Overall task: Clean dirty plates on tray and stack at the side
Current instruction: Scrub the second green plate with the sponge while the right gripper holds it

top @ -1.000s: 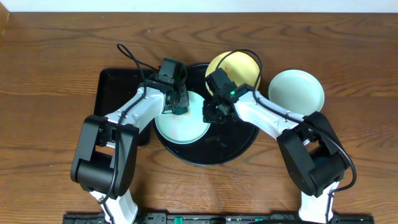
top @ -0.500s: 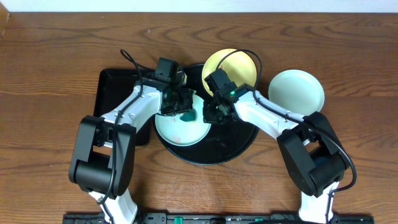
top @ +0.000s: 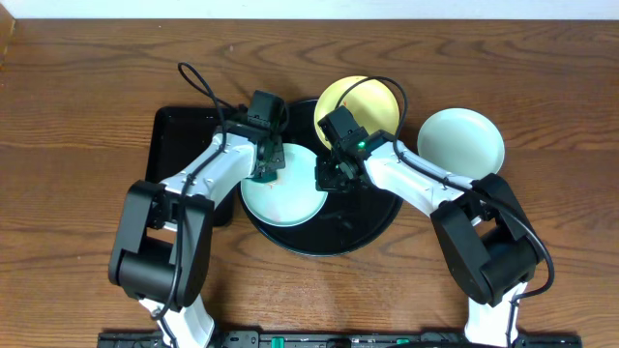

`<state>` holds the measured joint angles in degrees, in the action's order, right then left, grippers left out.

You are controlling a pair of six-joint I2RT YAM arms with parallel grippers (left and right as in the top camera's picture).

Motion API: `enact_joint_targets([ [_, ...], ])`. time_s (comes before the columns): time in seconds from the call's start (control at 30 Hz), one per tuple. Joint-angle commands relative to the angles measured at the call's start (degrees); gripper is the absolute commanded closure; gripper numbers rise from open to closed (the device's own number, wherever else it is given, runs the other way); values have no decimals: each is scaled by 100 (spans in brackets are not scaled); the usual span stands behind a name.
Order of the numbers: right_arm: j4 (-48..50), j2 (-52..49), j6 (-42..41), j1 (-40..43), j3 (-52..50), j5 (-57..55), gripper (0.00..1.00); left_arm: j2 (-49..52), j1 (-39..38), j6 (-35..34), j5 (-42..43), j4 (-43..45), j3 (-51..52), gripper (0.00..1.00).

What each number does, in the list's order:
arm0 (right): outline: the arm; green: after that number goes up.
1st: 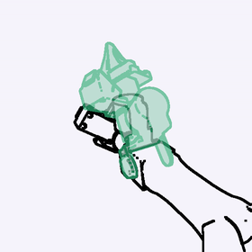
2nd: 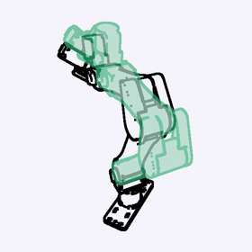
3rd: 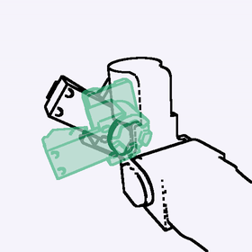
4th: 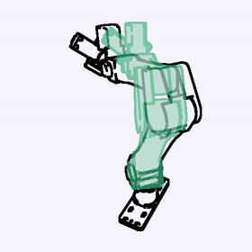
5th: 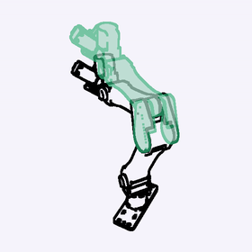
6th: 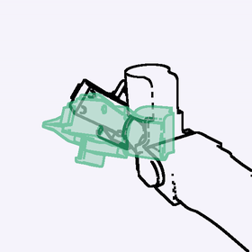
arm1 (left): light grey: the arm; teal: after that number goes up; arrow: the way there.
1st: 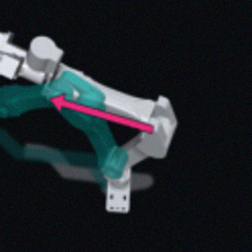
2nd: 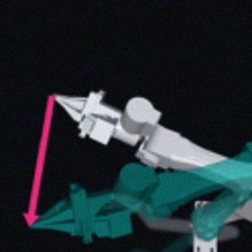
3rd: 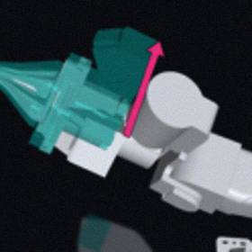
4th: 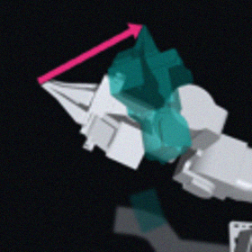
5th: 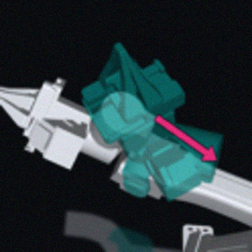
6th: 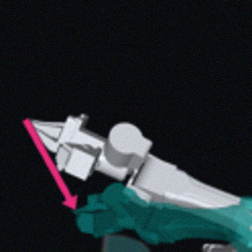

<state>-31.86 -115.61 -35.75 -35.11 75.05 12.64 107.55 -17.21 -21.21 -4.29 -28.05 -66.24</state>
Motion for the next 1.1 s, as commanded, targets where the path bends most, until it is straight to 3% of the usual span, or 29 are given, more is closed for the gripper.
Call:
enact_joint_targets([
  [0.0, -17, -76, 68, 22, 76, 9, 99, 9, 111, 258, 691, -400, 63, 92],
  [0.23, 15, -76, 68, 20, 76, 7, 99, 9, 111, 1460, 3622, -404, 63, 92],
  [0.47, 13, -76, 68, 22, 76, 9, 99, 9, 111, 1403, 2695, 520, 63, 92],
  [0.67, -2, -76, 70, 22, 76, 9, 99, 9, 111, 452, 129, 811, 63, 92],
  [0.73, 0, -76, 70, 22, 76, 7, 99, 9, 111, 286, -310, 662, 63, 92],
  [0.9, 17, -76, 70, 20, 76, 9, 99, 9, 111, 291, 72, 0, 63, 92],
  [1.07, 17, -76, 72, 20, 76, 7, 99, 9, 111, 597, 1408, -503, 63, 92],
])
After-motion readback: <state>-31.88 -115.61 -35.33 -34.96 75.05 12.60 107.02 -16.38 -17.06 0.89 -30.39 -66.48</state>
